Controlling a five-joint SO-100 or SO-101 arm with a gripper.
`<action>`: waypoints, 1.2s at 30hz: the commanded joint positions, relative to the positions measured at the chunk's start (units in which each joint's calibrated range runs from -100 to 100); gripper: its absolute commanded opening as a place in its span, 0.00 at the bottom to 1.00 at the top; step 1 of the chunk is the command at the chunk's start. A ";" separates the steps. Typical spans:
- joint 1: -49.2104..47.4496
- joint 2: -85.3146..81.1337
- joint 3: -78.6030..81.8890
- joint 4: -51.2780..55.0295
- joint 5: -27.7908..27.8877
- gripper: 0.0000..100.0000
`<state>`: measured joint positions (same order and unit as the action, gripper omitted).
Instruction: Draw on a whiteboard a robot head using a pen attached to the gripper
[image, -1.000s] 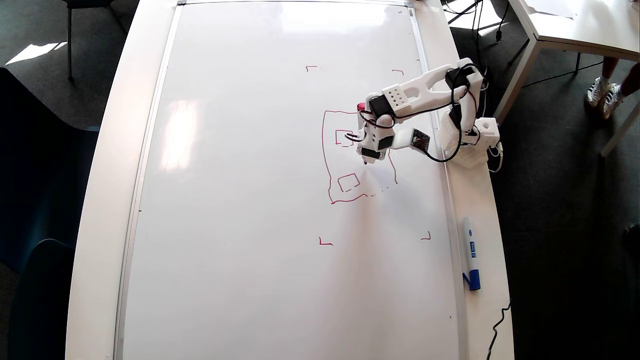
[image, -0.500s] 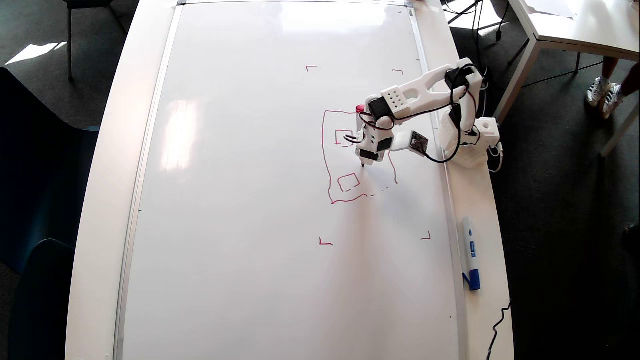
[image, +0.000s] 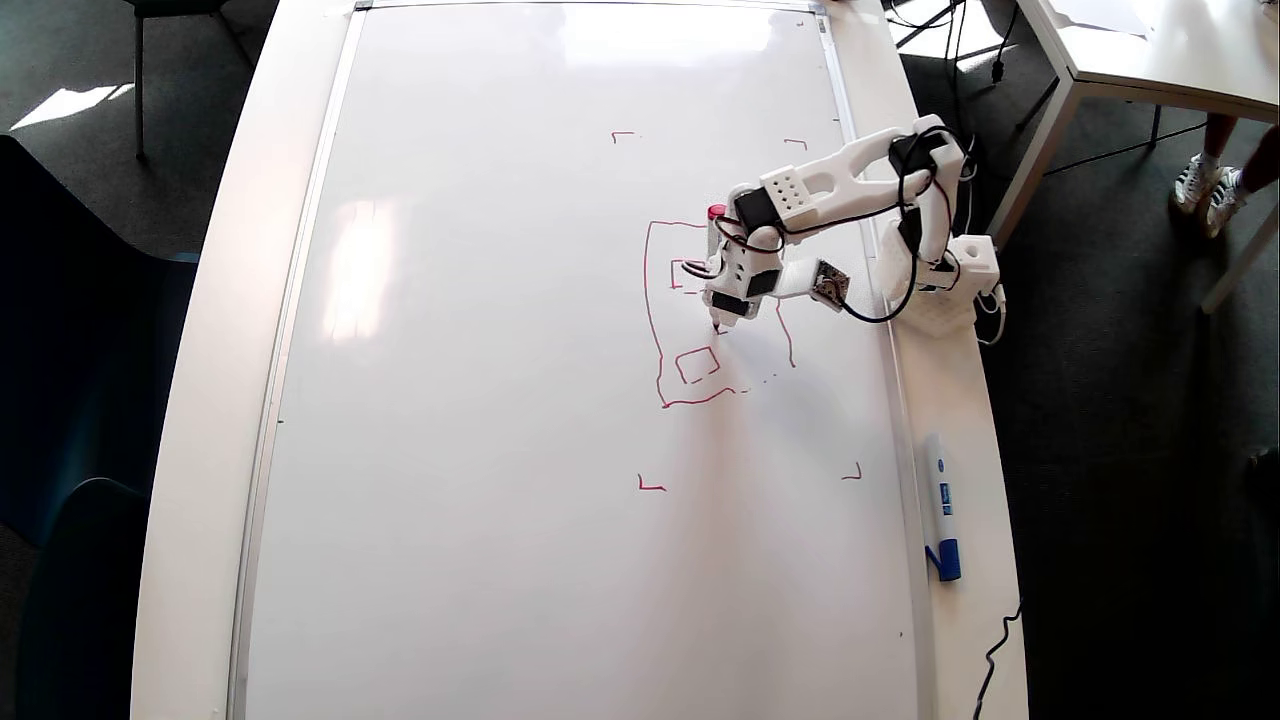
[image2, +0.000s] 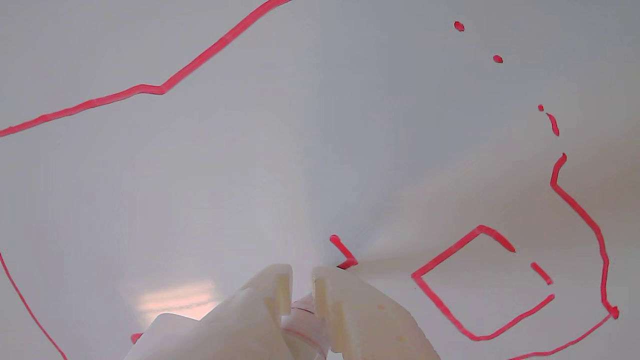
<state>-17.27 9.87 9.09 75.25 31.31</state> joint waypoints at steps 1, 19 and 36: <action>2.43 -0.10 -0.69 -1.84 0.22 0.01; 4.42 -1.19 4.94 -0.97 2.69 0.01; 3.02 -9.58 15.19 -1.32 2.58 0.01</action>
<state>-13.35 1.57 23.44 73.82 33.69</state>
